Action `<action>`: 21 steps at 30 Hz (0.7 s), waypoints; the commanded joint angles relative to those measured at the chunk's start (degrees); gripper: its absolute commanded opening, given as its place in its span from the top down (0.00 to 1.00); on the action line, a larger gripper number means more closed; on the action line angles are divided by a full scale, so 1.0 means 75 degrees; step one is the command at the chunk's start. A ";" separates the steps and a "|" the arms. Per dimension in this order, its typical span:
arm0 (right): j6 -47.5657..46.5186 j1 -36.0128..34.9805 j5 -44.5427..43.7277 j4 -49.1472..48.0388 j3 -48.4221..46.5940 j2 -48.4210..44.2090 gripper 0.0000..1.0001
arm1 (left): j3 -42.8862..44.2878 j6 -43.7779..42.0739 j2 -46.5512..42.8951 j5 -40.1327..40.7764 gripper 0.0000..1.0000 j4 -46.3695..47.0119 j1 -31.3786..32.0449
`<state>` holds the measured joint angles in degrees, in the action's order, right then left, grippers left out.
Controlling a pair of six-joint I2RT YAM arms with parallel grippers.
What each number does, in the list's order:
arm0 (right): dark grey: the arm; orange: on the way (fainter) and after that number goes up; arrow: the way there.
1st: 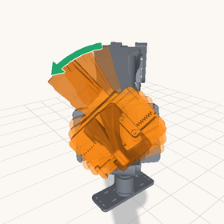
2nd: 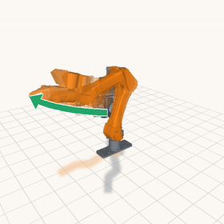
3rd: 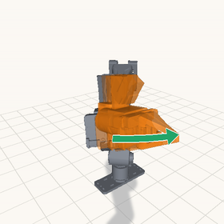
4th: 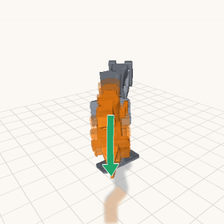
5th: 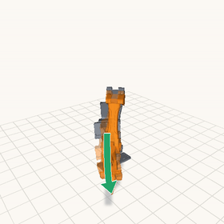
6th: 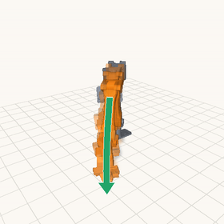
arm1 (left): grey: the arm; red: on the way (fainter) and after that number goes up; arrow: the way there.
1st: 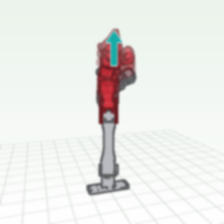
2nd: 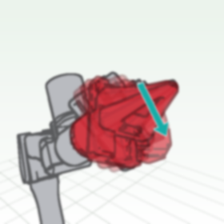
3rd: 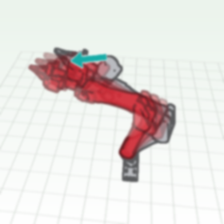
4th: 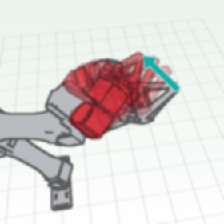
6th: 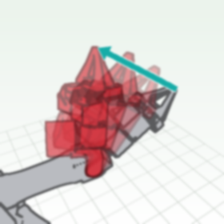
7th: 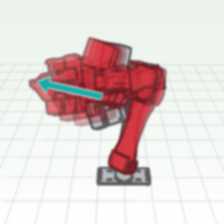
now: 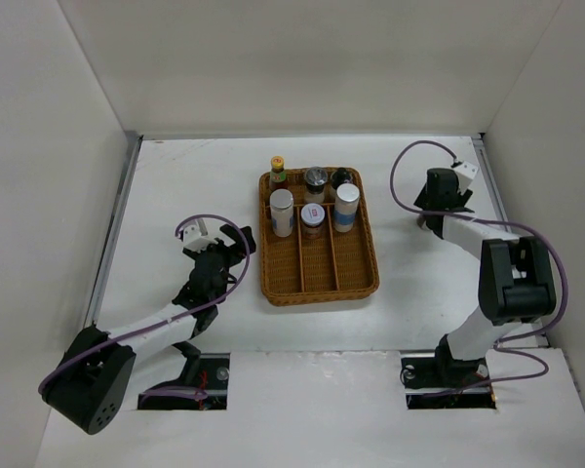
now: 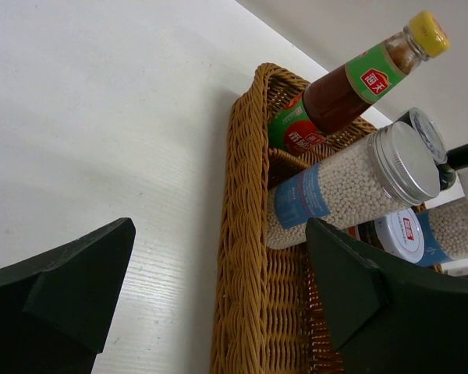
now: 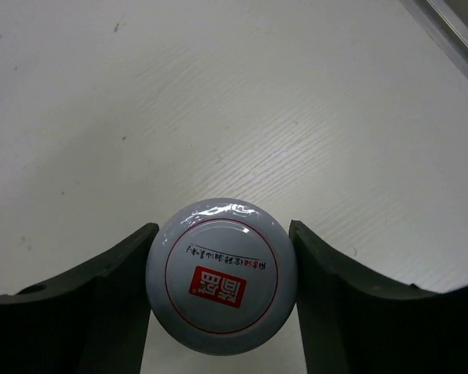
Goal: Organize the condiment bottles
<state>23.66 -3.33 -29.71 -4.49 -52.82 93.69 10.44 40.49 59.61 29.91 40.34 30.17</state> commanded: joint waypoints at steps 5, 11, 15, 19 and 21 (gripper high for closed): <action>0.0244 -0.0309 -0.0290 -0.0561 0.0337 -0.1145 0.52 | 0.0073 0.0062 -0.0062 -0.0074 0.07 0.0352 0.0037; -0.0002 -0.2018 -0.1239 0.0105 0.1239 -0.3300 0.51 | 0.0062 0.0062 -0.0108 -0.0086 0.08 0.0329 0.0072; 0.0044 -0.3354 -0.1487 0.0889 0.1663 -0.4696 0.50 | 0.0050 0.0062 -0.0074 -0.0074 0.07 0.0352 0.0003; 0.0536 -0.4854 -0.1371 0.1466 0.1407 -0.5109 0.50 | 0.0015 0.0086 -0.0202 0.0031 0.07 0.0305 -0.0091; 0.0630 -0.5651 -0.1253 0.1245 0.1114 -0.4818 0.50 | -0.0020 0.0086 -0.0249 0.0148 0.07 0.0282 -0.0278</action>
<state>25.71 -39.92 -38.09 7.14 -40.58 56.27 10.44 40.58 59.35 29.80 40.29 29.56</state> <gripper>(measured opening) 0.704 0.927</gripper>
